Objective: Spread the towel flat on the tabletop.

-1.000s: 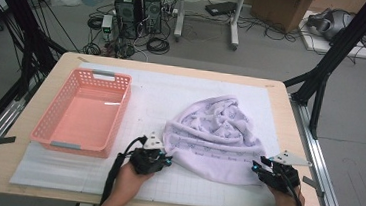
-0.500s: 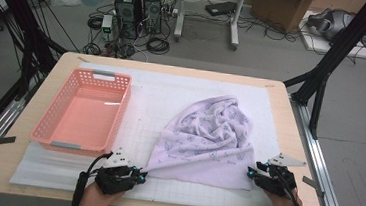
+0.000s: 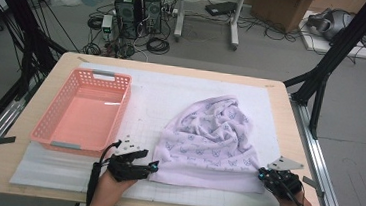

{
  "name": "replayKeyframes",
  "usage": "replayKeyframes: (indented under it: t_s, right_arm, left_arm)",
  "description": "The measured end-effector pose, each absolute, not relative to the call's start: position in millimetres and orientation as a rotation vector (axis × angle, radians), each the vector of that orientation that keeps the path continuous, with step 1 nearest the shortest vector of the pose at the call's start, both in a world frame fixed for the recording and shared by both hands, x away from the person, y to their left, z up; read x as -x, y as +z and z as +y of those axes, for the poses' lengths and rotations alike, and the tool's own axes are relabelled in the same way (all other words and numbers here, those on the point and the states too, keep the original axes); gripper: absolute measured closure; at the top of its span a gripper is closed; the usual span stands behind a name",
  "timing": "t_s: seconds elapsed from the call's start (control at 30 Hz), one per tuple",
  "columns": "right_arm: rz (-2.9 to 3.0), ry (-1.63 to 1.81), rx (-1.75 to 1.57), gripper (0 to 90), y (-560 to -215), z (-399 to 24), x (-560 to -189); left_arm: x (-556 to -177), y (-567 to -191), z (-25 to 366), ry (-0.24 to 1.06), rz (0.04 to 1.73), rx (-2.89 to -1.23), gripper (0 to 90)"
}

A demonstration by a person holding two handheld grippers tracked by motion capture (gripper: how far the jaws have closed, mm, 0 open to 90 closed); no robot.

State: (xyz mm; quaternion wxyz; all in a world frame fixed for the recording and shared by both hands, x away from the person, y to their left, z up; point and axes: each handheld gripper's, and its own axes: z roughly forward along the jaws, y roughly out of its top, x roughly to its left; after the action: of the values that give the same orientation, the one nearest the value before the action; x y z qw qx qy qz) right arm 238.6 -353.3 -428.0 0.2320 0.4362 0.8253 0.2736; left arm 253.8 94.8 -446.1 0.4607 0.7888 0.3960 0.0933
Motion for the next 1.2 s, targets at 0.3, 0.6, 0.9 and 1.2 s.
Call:
replayKeyframes:
  t_s: [0.3,0.6,0.9,1.2]
  right_arm:
    - [2.230,0.896,-1.334,56.9,-438,-371,-235]
    - [2.274,0.949,-1.319,86.8,-439,-368,-214]
    - [2.340,0.998,-1.271,86.9,-423,-375,-175]
    - [2.232,1.103,-1.316,57.1,-427,-379,-183]
  left_arm:
    - [-248,-451,79,0.291,0.974,-2.006,50.1]
    - [-226,-447,93,0.251,1.003,-1.950,82.8]
    - [-196,-439,114,0.091,0.995,-1.858,82.7]
    - [-214,-438,119,0.151,1.016,-1.786,44.3]
